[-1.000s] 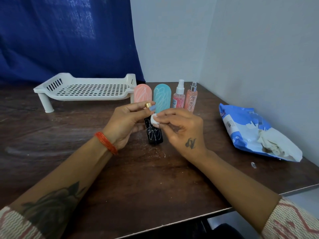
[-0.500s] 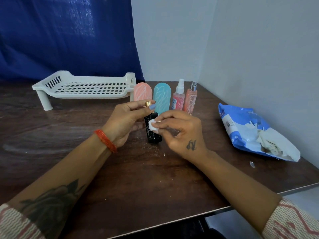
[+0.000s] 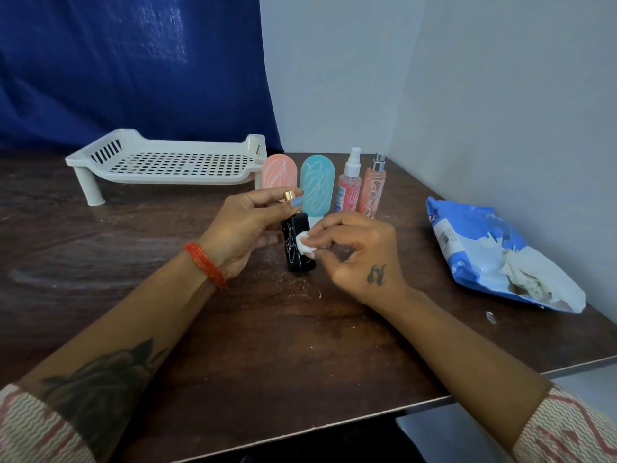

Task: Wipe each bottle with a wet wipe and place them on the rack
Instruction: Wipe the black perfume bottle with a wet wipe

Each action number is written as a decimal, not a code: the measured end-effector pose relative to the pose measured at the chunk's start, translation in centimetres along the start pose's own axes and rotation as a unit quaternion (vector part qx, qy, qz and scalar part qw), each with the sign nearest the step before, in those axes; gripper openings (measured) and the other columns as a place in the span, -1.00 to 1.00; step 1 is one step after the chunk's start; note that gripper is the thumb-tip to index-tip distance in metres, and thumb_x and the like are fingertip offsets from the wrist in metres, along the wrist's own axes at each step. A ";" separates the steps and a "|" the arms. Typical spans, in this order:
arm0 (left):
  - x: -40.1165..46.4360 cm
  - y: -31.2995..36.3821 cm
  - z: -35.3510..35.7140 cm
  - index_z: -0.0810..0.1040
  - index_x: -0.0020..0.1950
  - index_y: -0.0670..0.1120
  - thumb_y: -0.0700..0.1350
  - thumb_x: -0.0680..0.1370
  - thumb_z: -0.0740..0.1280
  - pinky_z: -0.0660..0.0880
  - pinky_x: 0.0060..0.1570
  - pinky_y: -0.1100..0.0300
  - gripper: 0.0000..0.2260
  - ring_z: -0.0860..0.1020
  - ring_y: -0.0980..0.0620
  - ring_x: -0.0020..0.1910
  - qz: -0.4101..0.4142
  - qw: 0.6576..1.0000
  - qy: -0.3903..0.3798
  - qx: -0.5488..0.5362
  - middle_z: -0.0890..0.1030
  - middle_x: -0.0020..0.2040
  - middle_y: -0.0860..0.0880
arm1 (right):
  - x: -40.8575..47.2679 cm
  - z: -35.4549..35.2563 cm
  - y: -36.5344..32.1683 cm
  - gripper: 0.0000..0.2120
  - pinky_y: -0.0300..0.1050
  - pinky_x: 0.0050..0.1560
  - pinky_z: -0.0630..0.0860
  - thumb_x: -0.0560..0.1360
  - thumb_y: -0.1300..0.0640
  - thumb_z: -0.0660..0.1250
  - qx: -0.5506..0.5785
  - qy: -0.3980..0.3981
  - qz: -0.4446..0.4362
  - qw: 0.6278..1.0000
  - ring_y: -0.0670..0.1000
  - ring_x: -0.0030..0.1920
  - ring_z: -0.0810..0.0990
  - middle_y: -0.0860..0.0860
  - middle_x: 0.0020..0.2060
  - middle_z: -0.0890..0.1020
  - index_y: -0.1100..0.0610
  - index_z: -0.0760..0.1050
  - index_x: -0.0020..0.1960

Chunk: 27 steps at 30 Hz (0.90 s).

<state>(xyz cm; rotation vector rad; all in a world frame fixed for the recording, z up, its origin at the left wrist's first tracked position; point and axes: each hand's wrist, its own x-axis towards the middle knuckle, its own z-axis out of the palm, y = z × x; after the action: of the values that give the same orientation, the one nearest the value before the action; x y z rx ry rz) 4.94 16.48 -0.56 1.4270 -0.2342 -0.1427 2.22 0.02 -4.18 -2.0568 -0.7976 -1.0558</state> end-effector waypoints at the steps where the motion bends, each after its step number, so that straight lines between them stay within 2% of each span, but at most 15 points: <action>1: 0.0 0.0 0.0 0.62 0.04 -0.06 -0.18 0.45 0.37 0.59 -0.23 0.28 -0.81 0.64 0.16 -0.17 -0.001 1.000 0.000 -0.003 0.67 -0.05 0.00 | 0.0 0.0 0.1 -0.85 -0.28 -0.15 0.56 0.25 0.40 0.47 -0.009 0.003 0.007 1.000 -0.10 -0.21 0.60 0.06 -0.24 0.67 0.24 0.67 -0.21; 4: -0.1 0.1 0.1 0.62 0.03 -0.07 -0.16 0.40 0.38 0.59 -0.25 0.28 -0.79 0.65 0.18 -0.21 0.001 1.000 -0.001 -0.009 0.67 -0.08 0.01 | 0.1 0.0 0.2 -0.84 -0.31 -0.15 0.56 0.27 0.38 0.47 -0.034 0.020 0.012 0.999 -0.12 -0.20 0.59 0.07 -0.22 0.66 0.23 0.67 -0.17; 7: 0.0 -0.1 0.0 0.62 0.05 -0.08 -0.19 0.46 0.37 0.58 -0.25 0.28 -0.82 0.65 0.16 -0.18 0.008 1.000 0.003 0.001 0.66 -0.05 -0.02 | 0.2 0.1 0.0 -0.87 -0.32 -0.18 0.51 0.28 0.35 0.49 -0.024 0.020 -0.003 0.999 -0.10 -0.21 0.55 0.08 -0.23 0.62 0.23 0.67 -0.18; 11: 0.1 -0.1 -0.1 0.62 0.04 -0.05 -0.19 0.47 0.36 0.59 -0.22 0.27 -0.84 0.65 0.16 -0.16 0.007 1.000 0.004 0.011 0.66 -0.05 0.00 | 0.1 0.0 -0.2 -0.88 -0.25 -0.27 0.51 0.22 0.40 0.48 0.003 -0.027 -0.007 1.000 -0.05 -0.29 0.54 0.07 -0.28 0.60 0.25 0.65 -0.27; 14: 0.0 0.0 -0.1 0.62 0.02 -0.03 -0.18 0.47 0.36 0.60 -0.22 0.26 -0.85 0.64 0.18 -0.19 0.008 1.000 0.005 0.018 0.66 -0.08 0.02 | 0.0 -0.1 0.1 -0.89 -0.19 -0.30 0.52 0.23 0.39 0.48 -0.007 -0.030 0.012 0.999 -0.05 -0.30 0.55 0.05 -0.29 0.60 0.24 0.65 -0.28; 17: -0.1 0.0 -0.1 0.62 0.02 -0.05 -0.18 0.44 0.37 0.60 -0.23 0.28 -0.83 0.63 0.19 -0.23 0.011 1.000 0.005 0.012 0.65 -0.11 0.01 | 0.1 -0.1 0.1 -0.90 -0.22 -0.27 0.52 0.26 0.32 0.47 -0.030 -0.008 0.027 0.999 -0.07 -0.27 0.55 0.05 -0.26 0.61 0.21 0.66 -0.22; 20: 0.0 0.0 0.0 0.62 0.04 -0.06 -0.18 0.45 0.36 0.61 -0.20 0.25 -0.82 0.63 0.15 -0.18 0.012 1.000 0.005 0.013 0.65 -0.10 0.00 | 0.2 0.0 0.0 -0.89 -0.26 -0.24 0.52 0.27 0.32 0.49 -0.014 0.003 0.024 1.000 -0.08 -0.25 0.55 0.05 -0.26 0.61 0.22 0.67 -0.20; 24: 0.0 -0.1 0.0 0.61 0.04 -0.05 -0.18 0.47 0.36 0.60 -0.17 0.25 -0.83 0.63 0.16 -0.17 0.013 1.000 0.002 0.019 0.64 -0.11 0.02 | 0.1 0.0 -0.2 -0.90 -0.31 -0.25 0.48 0.23 0.38 0.50 0.021 -0.042 0.011 0.999 -0.08 -0.29 0.53 0.05 -0.29 0.61 0.25 0.66 -0.27; 27: 0.0 0.0 0.0 0.61 0.04 -0.06 -0.18 0.47 0.36 0.60 -0.21 0.27 -0.83 0.64 0.19 -0.22 0.015 1.000 -0.001 0.021 0.65 -0.16 0.05 | 0.0 -0.2 -0.1 -0.88 -0.36 -0.28 0.42 0.19 0.40 0.49 0.017 -0.056 0.034 0.998 -0.09 -0.32 0.52 0.03 -0.33 0.59 0.24 0.65 -0.32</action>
<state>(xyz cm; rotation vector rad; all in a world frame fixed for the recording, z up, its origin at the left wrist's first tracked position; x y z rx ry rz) 4.91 16.48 -0.58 1.4642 -0.2616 -0.1156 2.09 -0.08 -4.08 -2.1135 -0.7903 -0.8898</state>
